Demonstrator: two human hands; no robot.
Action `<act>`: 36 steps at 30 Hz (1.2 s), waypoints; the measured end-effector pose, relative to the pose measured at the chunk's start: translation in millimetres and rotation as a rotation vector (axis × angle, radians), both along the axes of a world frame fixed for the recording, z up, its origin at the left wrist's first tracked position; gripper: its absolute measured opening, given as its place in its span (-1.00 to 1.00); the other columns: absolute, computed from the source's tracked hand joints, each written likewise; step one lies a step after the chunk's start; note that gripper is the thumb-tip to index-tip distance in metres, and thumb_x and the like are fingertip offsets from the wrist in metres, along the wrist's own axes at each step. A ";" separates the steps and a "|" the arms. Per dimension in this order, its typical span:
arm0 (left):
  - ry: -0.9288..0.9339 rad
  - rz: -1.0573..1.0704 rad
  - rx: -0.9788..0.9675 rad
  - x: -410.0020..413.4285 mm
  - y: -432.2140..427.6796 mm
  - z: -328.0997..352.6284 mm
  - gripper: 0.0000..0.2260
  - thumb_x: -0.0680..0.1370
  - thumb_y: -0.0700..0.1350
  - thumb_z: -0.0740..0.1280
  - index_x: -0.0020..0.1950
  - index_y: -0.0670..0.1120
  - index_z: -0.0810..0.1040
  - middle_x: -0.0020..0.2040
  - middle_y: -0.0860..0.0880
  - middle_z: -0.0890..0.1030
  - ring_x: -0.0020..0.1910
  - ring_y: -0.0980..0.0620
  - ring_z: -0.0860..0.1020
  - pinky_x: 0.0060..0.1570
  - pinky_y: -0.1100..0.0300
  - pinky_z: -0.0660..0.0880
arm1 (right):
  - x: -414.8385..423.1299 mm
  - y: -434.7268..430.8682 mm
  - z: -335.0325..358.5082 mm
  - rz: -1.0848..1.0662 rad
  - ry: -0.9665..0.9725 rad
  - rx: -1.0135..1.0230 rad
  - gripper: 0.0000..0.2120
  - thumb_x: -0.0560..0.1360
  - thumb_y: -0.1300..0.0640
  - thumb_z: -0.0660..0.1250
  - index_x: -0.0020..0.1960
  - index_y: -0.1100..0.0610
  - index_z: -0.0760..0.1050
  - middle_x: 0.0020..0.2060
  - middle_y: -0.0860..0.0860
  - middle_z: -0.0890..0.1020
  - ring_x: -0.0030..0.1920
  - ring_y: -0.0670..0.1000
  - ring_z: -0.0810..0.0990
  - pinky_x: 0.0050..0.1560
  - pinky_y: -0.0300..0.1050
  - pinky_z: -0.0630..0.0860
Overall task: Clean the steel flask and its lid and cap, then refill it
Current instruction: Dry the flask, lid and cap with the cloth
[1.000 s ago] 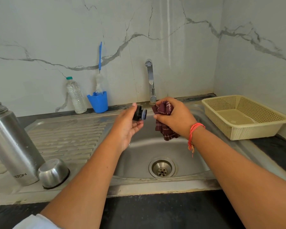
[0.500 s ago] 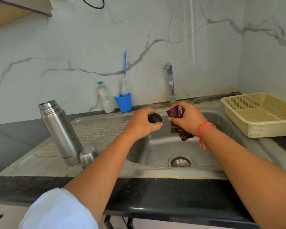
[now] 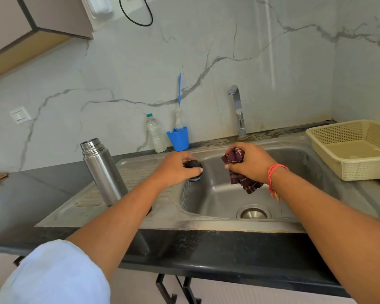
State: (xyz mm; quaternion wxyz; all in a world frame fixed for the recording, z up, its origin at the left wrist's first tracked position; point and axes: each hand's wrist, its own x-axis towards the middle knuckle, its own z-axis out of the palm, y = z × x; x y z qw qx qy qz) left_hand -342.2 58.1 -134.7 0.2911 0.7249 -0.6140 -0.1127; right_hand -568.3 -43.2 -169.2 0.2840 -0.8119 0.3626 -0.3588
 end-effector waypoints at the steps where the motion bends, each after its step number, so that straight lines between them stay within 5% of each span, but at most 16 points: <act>1: 0.003 -0.005 0.006 1.2 2.7 -0.8 -0.74 0.50 0.01 0.55 0.14 0.04 0.63 0.05 0.09 0.70 0.05 0.18 0.64 0.07 0.25 0.50 | 0.8 1.0 -0.4 0.007 0.002 0.004 -0.68 0.42 0.06 0.56 0.13 -0.02 0.58 -0.04 -0.03 0.67 -0.02 0.02 0.63 0.10 -0.08 0.57; 5: 0.181 0.048 -0.072 5.5 16.2 2.5 -0.72 0.61 0.11 0.41 0.25 0.01 0.63 0.09 0.05 0.68 0.03 0.13 0.62 0.06 0.18 0.52 | 4.4 6.3 -0.7 0.043 -0.001 0.003 -0.71 0.42 0.07 0.56 0.10 -0.03 0.59 -0.06 -0.05 0.66 -0.03 0.00 0.62 0.08 -0.09 0.55; 8: 0.563 0.091 -0.175 10.1 38.8 8.1 -0.78 0.66 0.04 0.35 0.22 -0.03 0.63 0.03 -0.04 0.67 -0.10 0.06 0.57 -0.11 0.19 0.51 | 8.9 13.0 -1.1 0.077 -0.023 0.002 -0.73 0.43 0.08 0.56 0.08 -0.06 0.59 -0.09 -0.10 0.66 -0.06 -0.07 0.63 -0.01 -0.16 0.54; 12: 1.044 0.024 -0.364 21.1 85.0 6.7 -0.81 0.61 -0.17 0.41 0.20 -0.18 0.55 0.14 -0.22 0.70 0.13 -0.10 0.68 0.12 0.10 0.64 | 17.6 25.1 -0.6 0.134 -0.049 -0.006 -0.72 0.43 0.07 0.56 0.09 -0.08 0.58 -0.11 -0.14 0.65 -0.09 -0.15 0.62 -0.09 -0.26 0.51; 16: 1.212 0.022 -0.558 43.9 121.7 -4.0 -0.69 0.61 -0.31 0.36 0.33 -0.16 0.45 0.22 -0.27 0.67 0.22 -0.23 0.66 0.22 -0.06 0.61 | 18.7 31.0 -1.5 0.161 -0.025 -0.023 -0.70 0.44 0.07 0.56 0.11 -0.10 0.58 -0.10 -0.17 0.63 -0.09 -0.18 0.60 -0.13 -0.33 0.47; 23: 1.053 0.347 -0.800 108.6 175.0 -33.8 -0.73 0.63 -0.31 0.34 0.30 -0.14 0.44 0.25 -0.18 0.60 0.29 -0.16 0.62 0.33 -0.05 0.56 | 17.9 28.5 -3.4 0.149 -0.020 -0.007 -0.72 0.45 0.09 0.54 0.07 -0.15 0.56 -0.11 -0.15 0.63 -0.11 -0.17 0.59 -0.23 -0.32 0.44; 28: 0.565 0.697 -0.548 134.2 184.7 -52.4 -0.58 0.52 -0.19 0.54 0.21 0.00 0.37 0.18 -0.04 0.58 0.14 0.02 0.58 0.19 0.11 0.47 | 19.1 24.8 -5.7 0.128 -0.005 0.011 -0.70 0.44 0.07 0.55 0.11 -0.12 0.57 -0.09 -0.12 0.65 -0.12 -0.15 0.60 -0.23 -0.30 0.45; 36: 0.299 0.759 -0.307 165.7 172.6 -59.7 -0.52 0.50 -0.07 0.57 0.35 -0.05 0.47 0.22 0.03 0.54 0.23 -0.04 0.54 0.20 0.08 0.45 | 17.1 20.8 -6.5 0.094 0.007 0.030 -0.70 0.43 0.06 0.56 0.11 -0.11 0.58 -0.11 -0.11 0.65 -0.13 -0.12 0.60 -0.20 -0.22 0.48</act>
